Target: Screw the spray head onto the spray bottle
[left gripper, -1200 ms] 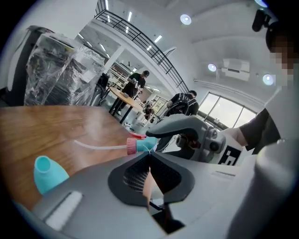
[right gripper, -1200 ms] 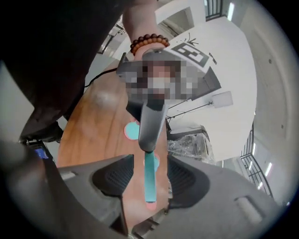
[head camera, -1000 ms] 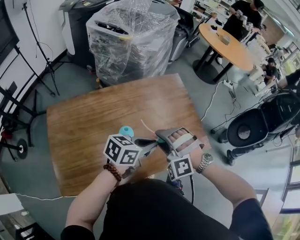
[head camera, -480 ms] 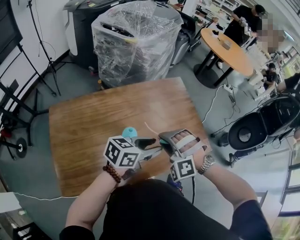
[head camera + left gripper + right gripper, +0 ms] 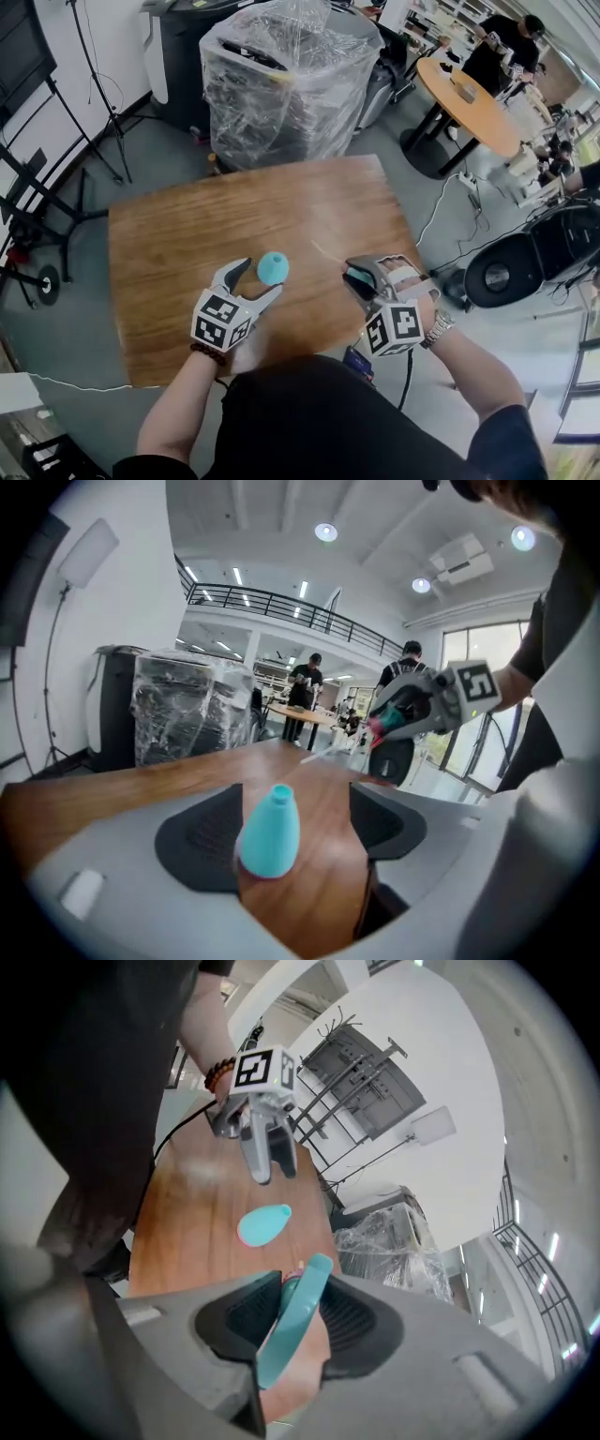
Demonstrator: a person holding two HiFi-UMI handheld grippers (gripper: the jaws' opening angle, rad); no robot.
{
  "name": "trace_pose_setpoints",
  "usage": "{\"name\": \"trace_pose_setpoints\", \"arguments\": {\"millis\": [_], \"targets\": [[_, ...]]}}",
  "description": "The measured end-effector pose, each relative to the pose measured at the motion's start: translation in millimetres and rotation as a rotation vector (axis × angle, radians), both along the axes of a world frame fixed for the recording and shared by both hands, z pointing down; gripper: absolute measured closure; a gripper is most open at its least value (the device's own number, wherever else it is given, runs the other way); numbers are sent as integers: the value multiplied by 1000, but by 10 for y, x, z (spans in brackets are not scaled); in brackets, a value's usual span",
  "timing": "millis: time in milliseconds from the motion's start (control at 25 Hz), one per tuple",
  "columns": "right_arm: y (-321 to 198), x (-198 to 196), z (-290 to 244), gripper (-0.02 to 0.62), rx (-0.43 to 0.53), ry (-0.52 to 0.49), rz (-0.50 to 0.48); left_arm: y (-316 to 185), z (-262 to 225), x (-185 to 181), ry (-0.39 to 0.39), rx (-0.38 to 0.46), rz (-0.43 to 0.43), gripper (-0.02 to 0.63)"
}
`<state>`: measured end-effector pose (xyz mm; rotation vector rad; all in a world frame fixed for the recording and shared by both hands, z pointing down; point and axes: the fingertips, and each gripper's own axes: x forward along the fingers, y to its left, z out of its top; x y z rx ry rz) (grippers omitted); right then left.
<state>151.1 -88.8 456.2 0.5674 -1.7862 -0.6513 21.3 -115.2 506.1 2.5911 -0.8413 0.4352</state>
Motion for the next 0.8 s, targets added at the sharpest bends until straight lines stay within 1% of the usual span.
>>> {"name": "trace_pose_setpoints", "arguments": {"millis": [80, 160, 280, 400, 600, 760, 800], "targets": [[-24, 2, -43, 477, -11, -17, 18, -76, 289, -27, -79, 17, -11, 199], [-33, 4, -92, 477, -19, -31, 31, -120, 547, 16, -153, 39, 4, 159], [-10, -15, -179, 477, -26, -51, 47, -156, 876, 112, -245, 67, 40, 137], [31, -85, -301, 477, -39, -76, 67, -198, 1098, 200, -292, 77, 63, 126], [129, -156, -425, 477, -75, -126, 80, -279, 1318, 283, -351, 82, 84, 124], [186, -242, -526, 477, -96, -159, 74, -312, 1428, 284, -381, 78, 96, 134], [198, -265, -538, 477, -99, -164, 71, -313, 1455, 285, -386, 75, 99, 146]]}}
